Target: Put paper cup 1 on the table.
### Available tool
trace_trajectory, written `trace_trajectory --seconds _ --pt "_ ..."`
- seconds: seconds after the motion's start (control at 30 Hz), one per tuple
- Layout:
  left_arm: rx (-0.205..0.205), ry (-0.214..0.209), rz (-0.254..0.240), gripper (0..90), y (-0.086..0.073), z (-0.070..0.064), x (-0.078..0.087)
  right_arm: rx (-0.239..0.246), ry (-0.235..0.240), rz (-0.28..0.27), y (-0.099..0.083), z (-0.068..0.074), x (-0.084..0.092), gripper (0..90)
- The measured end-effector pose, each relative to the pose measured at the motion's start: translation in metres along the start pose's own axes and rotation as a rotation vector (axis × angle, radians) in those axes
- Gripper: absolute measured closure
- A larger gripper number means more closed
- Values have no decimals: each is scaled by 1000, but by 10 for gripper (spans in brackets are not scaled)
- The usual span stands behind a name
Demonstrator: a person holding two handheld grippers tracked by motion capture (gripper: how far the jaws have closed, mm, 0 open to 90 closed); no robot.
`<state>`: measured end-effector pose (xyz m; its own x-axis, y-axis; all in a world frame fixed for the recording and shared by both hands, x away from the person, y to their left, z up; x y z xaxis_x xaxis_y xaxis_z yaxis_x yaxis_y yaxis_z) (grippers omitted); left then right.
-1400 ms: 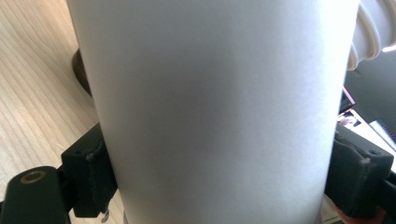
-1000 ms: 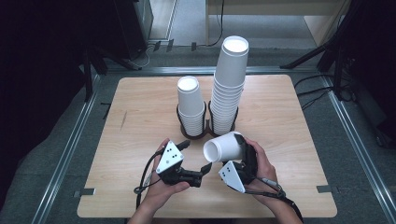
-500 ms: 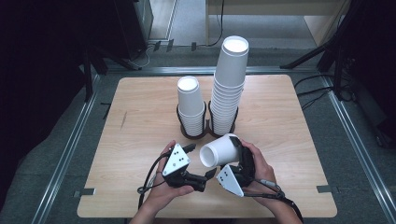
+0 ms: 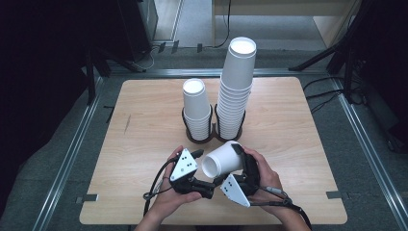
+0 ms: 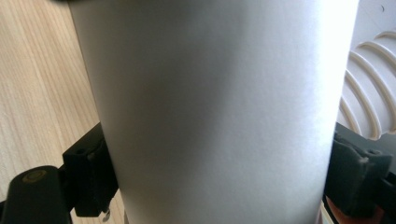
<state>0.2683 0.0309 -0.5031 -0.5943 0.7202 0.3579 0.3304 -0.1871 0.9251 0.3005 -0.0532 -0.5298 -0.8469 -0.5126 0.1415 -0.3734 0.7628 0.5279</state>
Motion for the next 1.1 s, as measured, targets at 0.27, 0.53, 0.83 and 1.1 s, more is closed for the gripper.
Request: trace_trajectory --seconds 0.27,0.53,0.83,1.1 --pt "-3 6 -4 46 1 -1 0 1 8 -10 2 1 1 131" --pt "-6 6 -6 85 1 -2 0 4 18 -16 4 3 1 131" --pt "5 -5 -2 132 1 -4 0 9 21 -18 4 4 1 131" --pt "34 -35 6 148 1 -4 0 14 24 -29 4 5 3 131"
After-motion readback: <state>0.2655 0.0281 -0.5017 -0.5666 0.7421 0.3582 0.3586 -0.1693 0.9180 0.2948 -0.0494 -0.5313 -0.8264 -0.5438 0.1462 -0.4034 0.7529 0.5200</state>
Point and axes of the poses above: each handheld gripper's, and its own axes: x roughly backward along the jaws, y roughly out of its top, z roughly to its left, the point moved 9 cm from there along -x, roughly forward along the jaws, and after that the axes turned 3 degrees about x, right-handed, at the moved point
